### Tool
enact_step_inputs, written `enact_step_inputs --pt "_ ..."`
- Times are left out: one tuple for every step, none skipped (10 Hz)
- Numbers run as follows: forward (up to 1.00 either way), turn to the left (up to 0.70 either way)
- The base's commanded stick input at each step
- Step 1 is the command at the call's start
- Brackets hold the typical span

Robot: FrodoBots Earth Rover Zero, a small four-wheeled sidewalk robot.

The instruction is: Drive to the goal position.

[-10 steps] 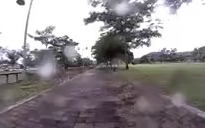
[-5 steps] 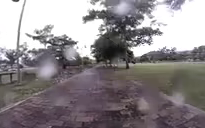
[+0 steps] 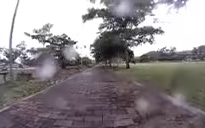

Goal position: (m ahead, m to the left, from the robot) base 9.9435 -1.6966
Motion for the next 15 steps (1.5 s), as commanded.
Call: enact_step_inputs --pt "0.70 0.00" --pt "0.70 0.00" --pt "0.70 0.00" --pt "0.70 0.00" --pt "0.70 0.00" --pt "0.70 0.00" --pt "0.70 0.00" --pt "0.70 0.00" --pt "0.70 0.00" --pt "0.70 0.00" --pt "0.70 0.00" --pt "0.70 0.00" --pt "0.70 0.00" --pt "0.70 0.00" --pt "0.70 0.00"
